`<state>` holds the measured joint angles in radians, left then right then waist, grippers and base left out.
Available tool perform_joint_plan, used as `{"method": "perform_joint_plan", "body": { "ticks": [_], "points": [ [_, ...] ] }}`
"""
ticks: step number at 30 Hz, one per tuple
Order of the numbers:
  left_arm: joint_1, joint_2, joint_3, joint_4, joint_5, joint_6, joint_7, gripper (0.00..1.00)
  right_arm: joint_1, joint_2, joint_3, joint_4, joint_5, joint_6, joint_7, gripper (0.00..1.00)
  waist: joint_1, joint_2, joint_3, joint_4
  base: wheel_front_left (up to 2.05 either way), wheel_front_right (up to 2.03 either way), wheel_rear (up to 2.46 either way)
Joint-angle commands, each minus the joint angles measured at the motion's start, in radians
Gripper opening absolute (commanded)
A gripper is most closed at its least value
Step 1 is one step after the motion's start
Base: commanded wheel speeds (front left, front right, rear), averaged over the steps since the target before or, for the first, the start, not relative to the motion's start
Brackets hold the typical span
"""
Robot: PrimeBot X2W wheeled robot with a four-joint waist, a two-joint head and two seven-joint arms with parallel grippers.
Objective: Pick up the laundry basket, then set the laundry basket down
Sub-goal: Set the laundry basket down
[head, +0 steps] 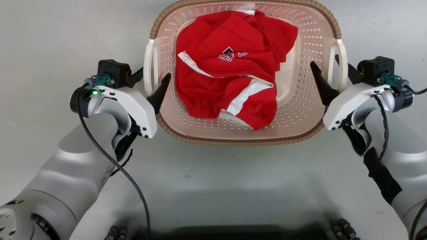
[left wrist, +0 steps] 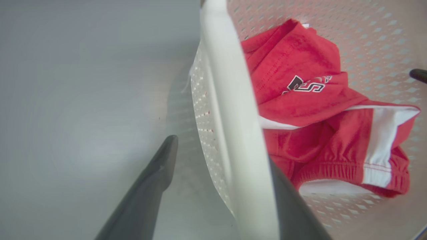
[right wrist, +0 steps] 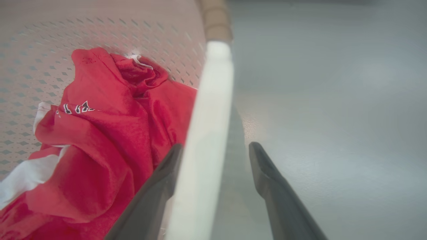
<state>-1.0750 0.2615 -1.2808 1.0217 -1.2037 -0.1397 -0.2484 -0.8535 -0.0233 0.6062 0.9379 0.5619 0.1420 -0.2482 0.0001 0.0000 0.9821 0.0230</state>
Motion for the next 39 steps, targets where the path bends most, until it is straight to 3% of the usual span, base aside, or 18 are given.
{"method": "perform_joint_plan", "body": {
  "ticks": [1, 22, 39],
  "points": [
    [-0.011, 0.063, 0.029, 0.018, 0.01, 0.009, -0.013, 1.0, 0.05, -0.027, 0.018, -0.003, 0.02, -0.011, -0.014, 1.0, 0.0, 0.0, 0.002, 0.0, 0.0, 0.0, 0.0],
    [0.037, 0.067, 0.198, -0.066, 0.131, 0.009, -0.013, 1.0, 0.02, -0.027, 0.09, -0.024, 0.075, -0.011, -0.014, 1.0, 0.0, 0.0, 0.002, 0.0, 0.0, 0.0, 0.0],
    [0.058, 0.069, 0.221, -0.06, 0.155, 0.009, -0.013, 1.0, 0.016, -0.027, 0.113, -0.029, 0.088, -0.011, -0.014, 1.0, 0.0, 0.0, -0.014, -0.001, 0.0, 0.0, 0.0]
  ]
}}
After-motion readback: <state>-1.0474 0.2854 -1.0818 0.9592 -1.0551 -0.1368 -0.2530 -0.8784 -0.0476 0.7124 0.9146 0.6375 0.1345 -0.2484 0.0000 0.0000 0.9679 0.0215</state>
